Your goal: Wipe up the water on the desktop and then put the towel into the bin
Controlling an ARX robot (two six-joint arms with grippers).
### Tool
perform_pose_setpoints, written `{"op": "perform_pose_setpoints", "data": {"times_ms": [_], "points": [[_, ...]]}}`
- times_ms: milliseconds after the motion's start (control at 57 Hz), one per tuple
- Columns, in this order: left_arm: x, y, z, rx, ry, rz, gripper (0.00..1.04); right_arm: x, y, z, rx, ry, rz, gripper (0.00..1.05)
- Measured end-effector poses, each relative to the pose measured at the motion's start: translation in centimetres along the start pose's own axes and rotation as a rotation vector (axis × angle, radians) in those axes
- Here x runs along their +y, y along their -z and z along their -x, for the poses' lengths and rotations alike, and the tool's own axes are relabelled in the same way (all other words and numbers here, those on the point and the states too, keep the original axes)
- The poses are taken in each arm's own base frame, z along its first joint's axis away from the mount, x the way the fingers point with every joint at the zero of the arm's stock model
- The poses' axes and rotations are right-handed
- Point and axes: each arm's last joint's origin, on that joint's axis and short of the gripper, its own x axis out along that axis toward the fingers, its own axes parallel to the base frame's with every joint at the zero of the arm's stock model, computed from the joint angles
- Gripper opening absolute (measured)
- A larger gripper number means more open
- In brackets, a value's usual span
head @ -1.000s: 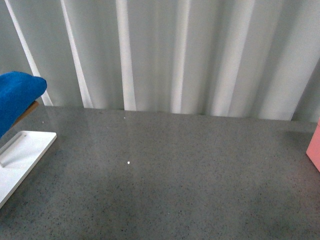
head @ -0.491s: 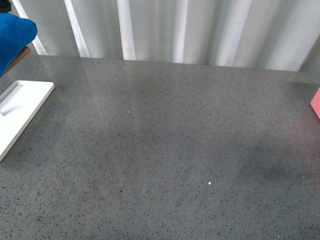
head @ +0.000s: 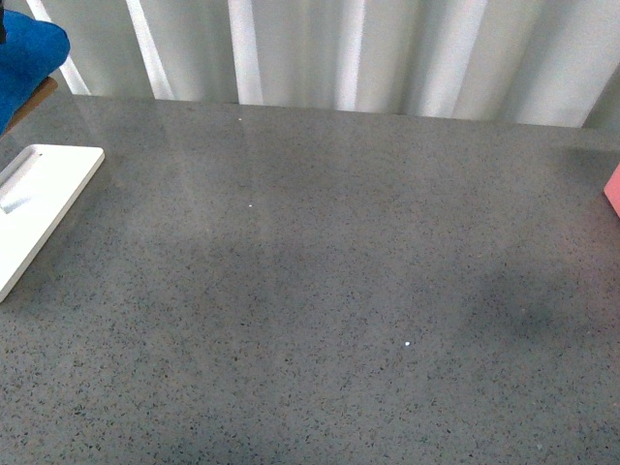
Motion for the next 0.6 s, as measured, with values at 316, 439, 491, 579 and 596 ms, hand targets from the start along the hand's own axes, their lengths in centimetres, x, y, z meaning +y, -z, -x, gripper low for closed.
{"op": "perform_pose_setpoints", "data": {"times_ms": [316, 439, 491, 579, 596], "points": [[-0.5, 1.6, -1.8, 0.036, 0.008, -0.017, 0.98, 0.0, 0.0, 0.0, 0.000, 0.000, 0.000, 0.98], [-0.5, 1.9, -2.3, 0.041, -0.003, -0.029, 0.98, 0.0, 0.0, 0.0, 0.000, 0.000, 0.000, 0.98], [-0.5, 2.2, -2.5, 0.049, -0.011, -0.034, 0.98, 0.0, 0.0, 0.0, 0.000, 0.000, 0.000, 0.98], [-0.3, 2.6, -3.0, 0.061, -0.016, -0.039, 0.98, 0.0, 0.0, 0.0, 0.000, 0.000, 0.000, 0.98], [-0.3, 2.7, -3.1, 0.064, -0.017, -0.040, 0.98, 0.0, 0.0, 0.0, 0.000, 0.000, 0.000, 0.98]]}}
